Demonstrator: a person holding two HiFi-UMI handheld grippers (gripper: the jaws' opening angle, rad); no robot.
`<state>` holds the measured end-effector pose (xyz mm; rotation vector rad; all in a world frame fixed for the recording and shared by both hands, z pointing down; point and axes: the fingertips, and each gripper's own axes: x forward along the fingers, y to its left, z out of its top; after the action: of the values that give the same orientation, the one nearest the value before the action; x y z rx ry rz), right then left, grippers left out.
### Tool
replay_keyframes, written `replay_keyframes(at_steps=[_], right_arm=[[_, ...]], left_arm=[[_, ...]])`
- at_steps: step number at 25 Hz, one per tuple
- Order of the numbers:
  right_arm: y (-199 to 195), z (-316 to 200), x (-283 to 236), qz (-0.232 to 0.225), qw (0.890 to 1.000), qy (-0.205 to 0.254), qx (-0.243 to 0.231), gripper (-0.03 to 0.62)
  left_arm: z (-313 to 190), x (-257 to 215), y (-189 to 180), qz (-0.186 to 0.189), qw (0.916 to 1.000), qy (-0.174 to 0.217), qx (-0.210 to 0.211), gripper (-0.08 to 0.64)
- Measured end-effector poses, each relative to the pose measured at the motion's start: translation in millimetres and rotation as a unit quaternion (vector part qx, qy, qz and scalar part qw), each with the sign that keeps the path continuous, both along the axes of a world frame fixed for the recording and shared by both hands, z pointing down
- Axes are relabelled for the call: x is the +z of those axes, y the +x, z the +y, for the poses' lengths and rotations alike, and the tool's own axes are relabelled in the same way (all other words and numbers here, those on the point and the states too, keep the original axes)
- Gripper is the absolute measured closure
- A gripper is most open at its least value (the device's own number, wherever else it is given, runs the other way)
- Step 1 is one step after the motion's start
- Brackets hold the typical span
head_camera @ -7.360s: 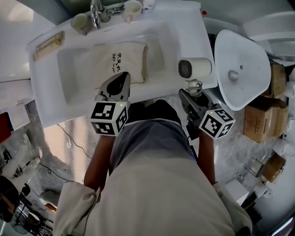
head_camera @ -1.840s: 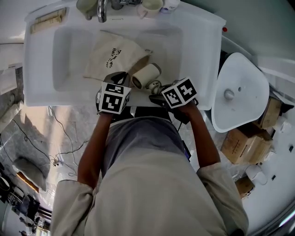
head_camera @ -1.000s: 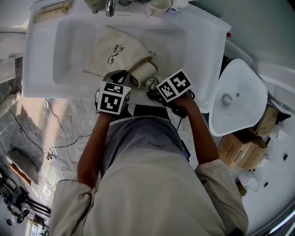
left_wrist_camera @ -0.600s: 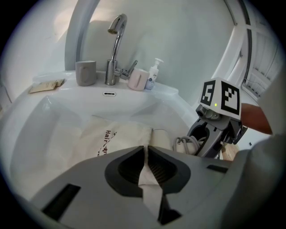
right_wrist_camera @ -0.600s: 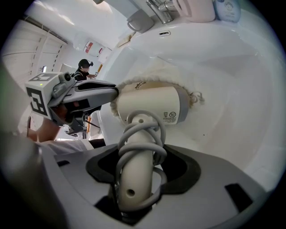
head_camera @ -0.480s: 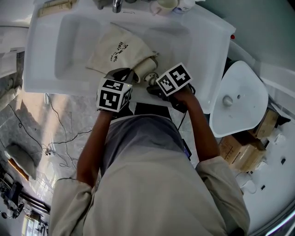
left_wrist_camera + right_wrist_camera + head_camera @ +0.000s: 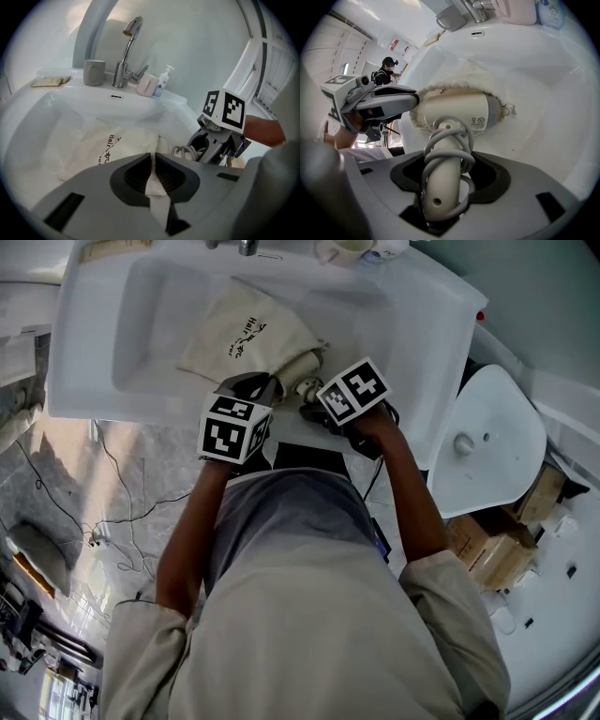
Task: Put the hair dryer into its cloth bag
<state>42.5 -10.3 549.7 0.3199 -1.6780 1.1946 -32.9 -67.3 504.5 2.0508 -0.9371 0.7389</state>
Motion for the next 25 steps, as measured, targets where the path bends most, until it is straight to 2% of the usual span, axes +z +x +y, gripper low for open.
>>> replay_keyframes(at_steps=[12,25], right_arm=[[-7,-9,11,0.004,1.0,0.012,-0.014,0.341],[-22,-32,18,-0.005,0.999,0.042,-0.002,0.341]], left_arm=[[0,-1,-2,0.001,1.0,0.002,0.005,0.526],[-1,-3,-3,0.003,1.0,0.001,0.007,0.526]])
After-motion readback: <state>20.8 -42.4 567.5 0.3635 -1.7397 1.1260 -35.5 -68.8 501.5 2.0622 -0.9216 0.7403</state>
